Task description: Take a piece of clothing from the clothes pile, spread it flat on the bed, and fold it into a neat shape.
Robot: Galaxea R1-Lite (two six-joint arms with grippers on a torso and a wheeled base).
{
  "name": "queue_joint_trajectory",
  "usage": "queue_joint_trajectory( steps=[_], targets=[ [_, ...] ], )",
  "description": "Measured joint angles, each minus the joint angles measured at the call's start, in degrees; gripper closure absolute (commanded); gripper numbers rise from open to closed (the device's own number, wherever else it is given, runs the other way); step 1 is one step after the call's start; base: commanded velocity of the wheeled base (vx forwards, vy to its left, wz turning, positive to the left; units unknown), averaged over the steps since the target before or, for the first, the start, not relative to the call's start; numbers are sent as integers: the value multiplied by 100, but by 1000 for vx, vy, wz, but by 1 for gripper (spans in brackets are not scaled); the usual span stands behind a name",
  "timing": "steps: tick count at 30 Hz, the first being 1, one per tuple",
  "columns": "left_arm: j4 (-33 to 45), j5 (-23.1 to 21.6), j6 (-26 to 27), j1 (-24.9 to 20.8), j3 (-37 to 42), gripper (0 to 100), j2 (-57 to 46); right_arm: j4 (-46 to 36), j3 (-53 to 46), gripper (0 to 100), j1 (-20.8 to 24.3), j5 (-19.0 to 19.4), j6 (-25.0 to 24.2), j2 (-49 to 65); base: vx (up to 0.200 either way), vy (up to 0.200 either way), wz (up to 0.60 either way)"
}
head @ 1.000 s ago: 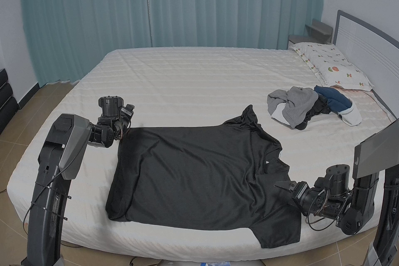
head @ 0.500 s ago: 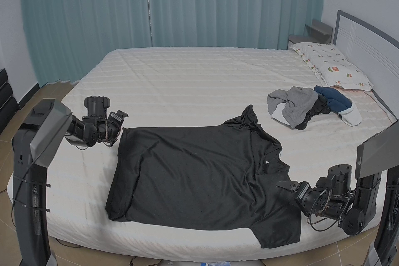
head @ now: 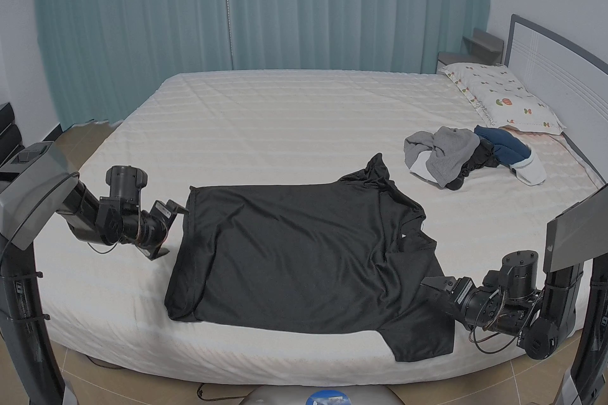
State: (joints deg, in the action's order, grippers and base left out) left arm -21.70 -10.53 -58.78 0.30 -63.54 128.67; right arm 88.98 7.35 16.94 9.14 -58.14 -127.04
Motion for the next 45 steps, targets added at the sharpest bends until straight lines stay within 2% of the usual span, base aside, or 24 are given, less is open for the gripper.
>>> queue_joint_trajectory(
  steps=[4,8,12,17,23,31,43,44,45],
  targets=[
    [-150,-44,319,-40,808,0,-201,-2,-5,0,0,2,-2,2,0,0,0],
    [-712,-77,491,-143,1431,0,-340,0,-5,0,0,5,-9,2,0,0,0],
    [-1334,-71,574,-276,1905,0,-428,0,-7,0,0,5,-11,6,0,0,0],
    [-1501,-66,878,-407,2341,0,-518,2,-38,0,0,7,-18,11,0,0,0],
    [-1530,-95,933,-463,2482,0,-571,0,-60,0,6,7,-20,20,0,0,0],
    [-2015,-90,965,-505,2502,0,-519,0,-66,0,9,7,-18,22,0,0,0],
    [-2141,-73,1519,-545,2736,0,-364,-2,-77,0,15,7,-13,22,0,0,0],
    [-2141,-73,1521,-547,2747,100,-360,0,-74,0,15,7,-16,22,0,0,0],
    [-2141,-71,1521,-549,2754,100,-358,0,-74,0,15,7,-13,24,0,0,0]
  ],
)
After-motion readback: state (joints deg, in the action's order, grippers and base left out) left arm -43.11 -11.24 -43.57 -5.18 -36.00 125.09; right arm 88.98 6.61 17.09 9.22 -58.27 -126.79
